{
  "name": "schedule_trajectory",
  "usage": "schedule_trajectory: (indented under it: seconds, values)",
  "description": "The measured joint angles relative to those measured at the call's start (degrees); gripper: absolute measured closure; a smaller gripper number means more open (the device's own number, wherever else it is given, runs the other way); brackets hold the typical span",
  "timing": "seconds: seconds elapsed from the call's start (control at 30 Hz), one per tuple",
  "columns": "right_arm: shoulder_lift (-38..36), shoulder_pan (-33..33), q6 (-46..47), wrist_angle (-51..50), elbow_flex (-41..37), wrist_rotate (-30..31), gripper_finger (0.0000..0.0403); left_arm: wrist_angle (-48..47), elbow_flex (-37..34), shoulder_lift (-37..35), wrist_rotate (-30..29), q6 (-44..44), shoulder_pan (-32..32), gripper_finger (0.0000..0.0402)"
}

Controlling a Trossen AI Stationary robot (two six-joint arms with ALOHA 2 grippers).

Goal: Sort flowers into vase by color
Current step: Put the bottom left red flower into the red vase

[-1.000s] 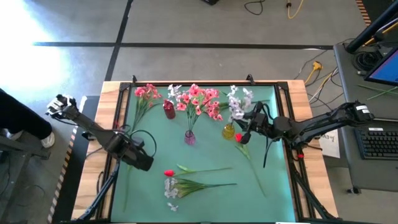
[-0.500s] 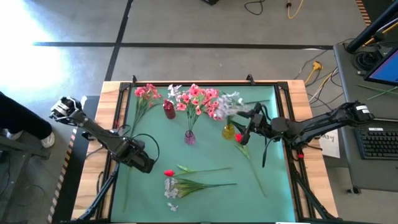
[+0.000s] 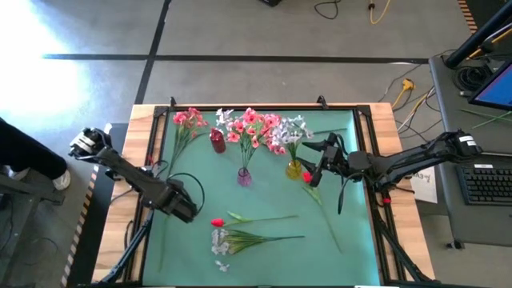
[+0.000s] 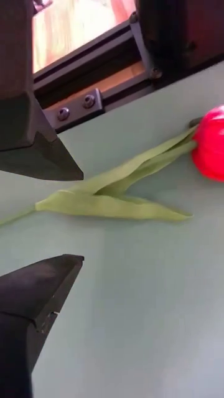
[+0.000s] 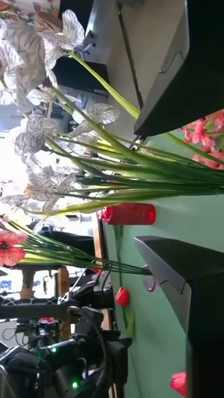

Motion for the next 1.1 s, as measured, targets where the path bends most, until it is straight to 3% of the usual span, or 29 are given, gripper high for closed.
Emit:
schedule_trajectory:
  seconds: [0.33, 0.73, 0.87, 1.1]
  values:
    - [-0.02, 0.00, 0.38, -1.09, 0.00, -0.06, 0.0135, 0.23, -2.42, 2.66, -1.07, -0.98, 0.00, 0.0209]
    - [-0.04, 0.02, 1.25, -1.09, 0.00, -0.51, 0.0135, 9.27, -7.78, 1.66, -1.57, -3.04, 0.00, 0.0213]
    - [-0.04, 0.02, 1.50, -1.09, 0.00, -0.52, 0.0137, 9.37, -7.97, 1.68, -1.87, -2.95, -0.04, 0.0244]
    - [-0.04, 0.02, 1.81, -1.09, 0.00, -0.50, 0.0139, 8.87, -7.46, 1.59, -2.38, -2.68, -0.04, 0.0344]
